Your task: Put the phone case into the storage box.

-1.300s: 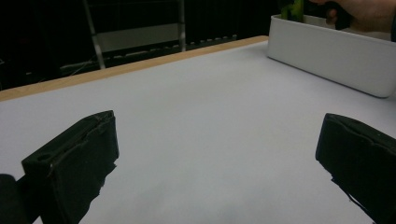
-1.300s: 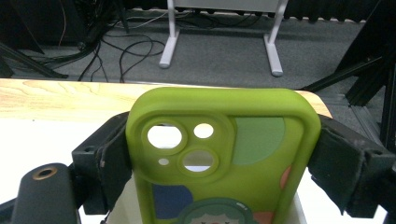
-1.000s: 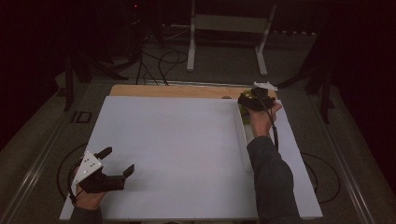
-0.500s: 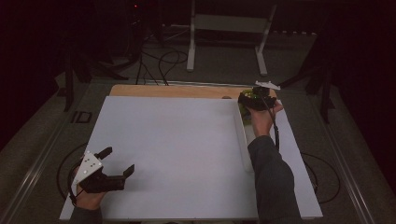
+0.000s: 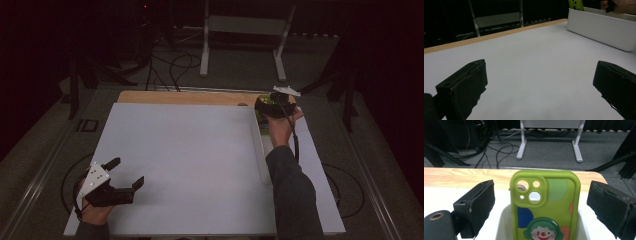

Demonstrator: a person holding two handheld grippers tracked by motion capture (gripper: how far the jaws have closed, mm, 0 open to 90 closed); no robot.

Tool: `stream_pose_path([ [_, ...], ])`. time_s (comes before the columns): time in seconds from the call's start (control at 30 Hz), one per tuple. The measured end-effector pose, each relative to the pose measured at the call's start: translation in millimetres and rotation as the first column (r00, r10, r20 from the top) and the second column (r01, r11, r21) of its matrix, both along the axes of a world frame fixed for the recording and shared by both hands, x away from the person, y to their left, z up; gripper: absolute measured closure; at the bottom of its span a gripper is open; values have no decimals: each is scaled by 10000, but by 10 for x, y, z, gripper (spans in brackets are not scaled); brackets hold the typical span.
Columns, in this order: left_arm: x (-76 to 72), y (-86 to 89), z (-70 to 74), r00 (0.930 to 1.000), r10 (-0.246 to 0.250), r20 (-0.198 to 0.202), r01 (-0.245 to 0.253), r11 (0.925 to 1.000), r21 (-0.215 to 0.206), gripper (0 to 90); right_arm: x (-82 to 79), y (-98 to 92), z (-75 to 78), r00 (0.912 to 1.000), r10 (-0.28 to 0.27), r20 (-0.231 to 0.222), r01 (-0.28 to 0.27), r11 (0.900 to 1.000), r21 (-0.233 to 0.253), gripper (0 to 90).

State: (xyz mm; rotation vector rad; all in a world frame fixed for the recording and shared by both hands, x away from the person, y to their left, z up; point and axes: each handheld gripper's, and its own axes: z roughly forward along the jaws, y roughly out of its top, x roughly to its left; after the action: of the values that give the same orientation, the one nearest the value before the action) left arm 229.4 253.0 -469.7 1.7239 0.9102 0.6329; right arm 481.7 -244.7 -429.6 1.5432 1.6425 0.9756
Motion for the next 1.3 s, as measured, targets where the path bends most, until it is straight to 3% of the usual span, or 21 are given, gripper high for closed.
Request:
stream_pose_path([
  [0.37,-3,0,1,10000,-9,7,9,10000,2,0,-87,62,53,9992,314,-243,-308,9992,262,77],
  [0.7,-2,0,0,10000,3,7,-3,10000,-9,0,-267,204,114,9974,714,44,-716,9967,393,78],
  [1.0,-1,-10,-4,10000,-21,-8,21,10000,6,0,-443,367,177,9884,1471,365,-1479,9888,194,78],
  [1.3,0,-14,-9,10000,-57,-28,57,10000,18,0,-580,506,188,9751,2190,344,-2198,9753,213,79],
])
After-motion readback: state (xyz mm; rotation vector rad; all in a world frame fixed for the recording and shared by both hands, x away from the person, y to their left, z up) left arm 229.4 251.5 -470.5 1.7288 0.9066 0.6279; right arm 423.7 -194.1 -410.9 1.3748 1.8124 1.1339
